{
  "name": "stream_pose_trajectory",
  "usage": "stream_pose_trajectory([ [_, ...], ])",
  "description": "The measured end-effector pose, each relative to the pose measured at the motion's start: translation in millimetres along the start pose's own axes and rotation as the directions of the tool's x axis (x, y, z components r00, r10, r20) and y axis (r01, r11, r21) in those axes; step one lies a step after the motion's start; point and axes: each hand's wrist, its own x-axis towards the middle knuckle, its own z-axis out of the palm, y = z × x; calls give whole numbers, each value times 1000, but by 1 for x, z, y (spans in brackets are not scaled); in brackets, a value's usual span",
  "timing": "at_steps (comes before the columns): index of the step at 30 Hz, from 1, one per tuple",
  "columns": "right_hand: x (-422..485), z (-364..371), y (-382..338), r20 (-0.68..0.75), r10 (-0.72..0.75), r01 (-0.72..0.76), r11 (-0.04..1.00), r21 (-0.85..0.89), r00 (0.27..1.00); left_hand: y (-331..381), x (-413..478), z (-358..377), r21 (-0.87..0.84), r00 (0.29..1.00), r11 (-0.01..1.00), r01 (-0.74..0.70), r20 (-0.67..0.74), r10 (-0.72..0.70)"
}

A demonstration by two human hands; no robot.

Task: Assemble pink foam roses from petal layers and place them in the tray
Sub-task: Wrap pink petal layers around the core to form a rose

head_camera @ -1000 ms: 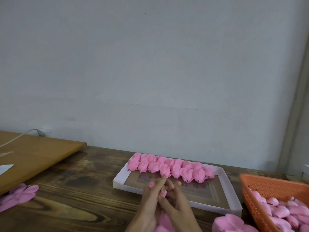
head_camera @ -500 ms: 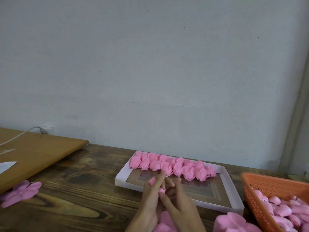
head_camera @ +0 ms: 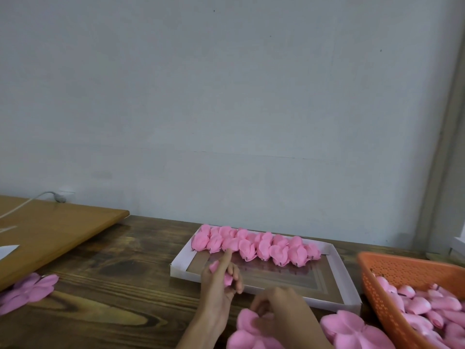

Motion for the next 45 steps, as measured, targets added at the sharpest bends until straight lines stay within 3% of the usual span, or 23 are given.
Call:
stream_pose_trajectory([
  [12,2,2,3,-62,16,-10,995,97,998,0,2,-2,-57,998,997,58,3,-58],
  [17,6,8,5,-109,25,9,952,307,994,1,2,1,-42,999,998,37,-17,-38],
  [21,7,12,8,-133,78,-22,925,380,988,3,2,4,-107,1000,994,-11,-18,9],
  [26,11,15,12,-195,240,-102,840,533,951,7,-3,11,-135,1000,991,-9,5,10],
  [31,14,16,6,-297,301,-31,748,663,906,6,-7,16,-86,996,995,51,78,-44],
  [36,15,18,8,-327,394,-52,703,709,859,5,-9,20,-7,993,1000,-15,121,16],
  [41,19,23,12,-304,423,-61,661,748,854,-3,-8,19,74,992,997,-19,127,9],
  [45,24,28,10,-244,355,46,483,874,903,-10,-10,19,147,992,989,19,123,-37],
])
